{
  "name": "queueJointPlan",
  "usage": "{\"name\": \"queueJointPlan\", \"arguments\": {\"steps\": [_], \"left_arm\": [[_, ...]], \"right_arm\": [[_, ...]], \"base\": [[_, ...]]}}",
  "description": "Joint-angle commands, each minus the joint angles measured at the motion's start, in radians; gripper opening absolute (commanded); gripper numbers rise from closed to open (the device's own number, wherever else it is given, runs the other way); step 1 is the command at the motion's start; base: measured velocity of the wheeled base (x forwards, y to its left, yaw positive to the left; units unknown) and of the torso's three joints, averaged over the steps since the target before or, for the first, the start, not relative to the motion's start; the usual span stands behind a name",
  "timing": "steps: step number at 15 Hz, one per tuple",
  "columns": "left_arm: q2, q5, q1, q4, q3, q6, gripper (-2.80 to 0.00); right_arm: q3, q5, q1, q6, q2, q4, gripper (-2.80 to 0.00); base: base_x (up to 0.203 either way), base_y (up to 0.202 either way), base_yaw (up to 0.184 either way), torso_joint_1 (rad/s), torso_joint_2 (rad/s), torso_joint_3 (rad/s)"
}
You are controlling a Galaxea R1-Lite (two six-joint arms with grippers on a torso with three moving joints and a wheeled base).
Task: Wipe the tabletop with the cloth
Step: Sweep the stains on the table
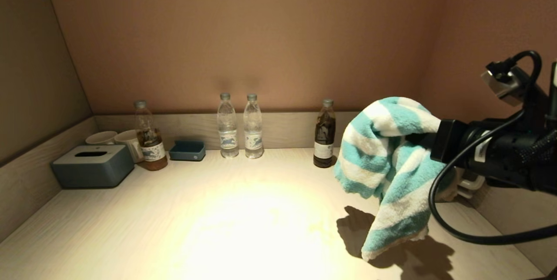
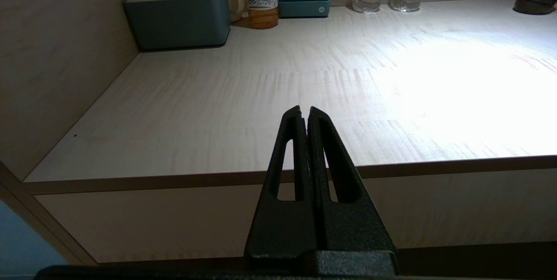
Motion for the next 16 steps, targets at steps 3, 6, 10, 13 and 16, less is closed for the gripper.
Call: {"name": "queueJointPlan", "arguments": {"steps": [3, 6, 10, 13, 16], "left_arm": [[0.0, 0.0, 0.0, 0.0, 0.0, 0.0, -2.8], [0.0, 0.0, 0.0, 0.0, 0.0, 0.0, -2.8], [0.0, 0.0, 0.0, 0.0, 0.0, 0.0, -2.8], [0.0, 0.0, 0.0, 0.0, 0.0, 0.001, -2.8], [0.0, 0.0, 0.0, 0.0, 0.0, 0.0, -2.8]], "right_arm": [[-0.038, -0.001, 0.041, 0.003, 0.063, 0.005, -2.8], [-0.072, -0.001, 0.046, 0.002, 0.087, 0.03, -2.8], [-0.093, -0.001, 0.046, 0.002, 0.13, 0.034, -2.8], [-0.117, -0.001, 0.045, 0.004, 0.166, 0.034, -2.8], [-0.142, -0.001, 0.044, 0.011, 0.227, 0.029, -2.8]], "base": [[0.0, 0.0, 0.0, 0.0, 0.0, 0.0], [0.0, 0.0, 0.0, 0.0, 0.0, 0.0], [0.0, 0.0, 0.0, 0.0, 0.0, 0.0], [0.0, 0.0, 0.0, 0.0, 0.0, 0.0], [0.0, 0.0, 0.0, 0.0, 0.0, 0.0]]}}
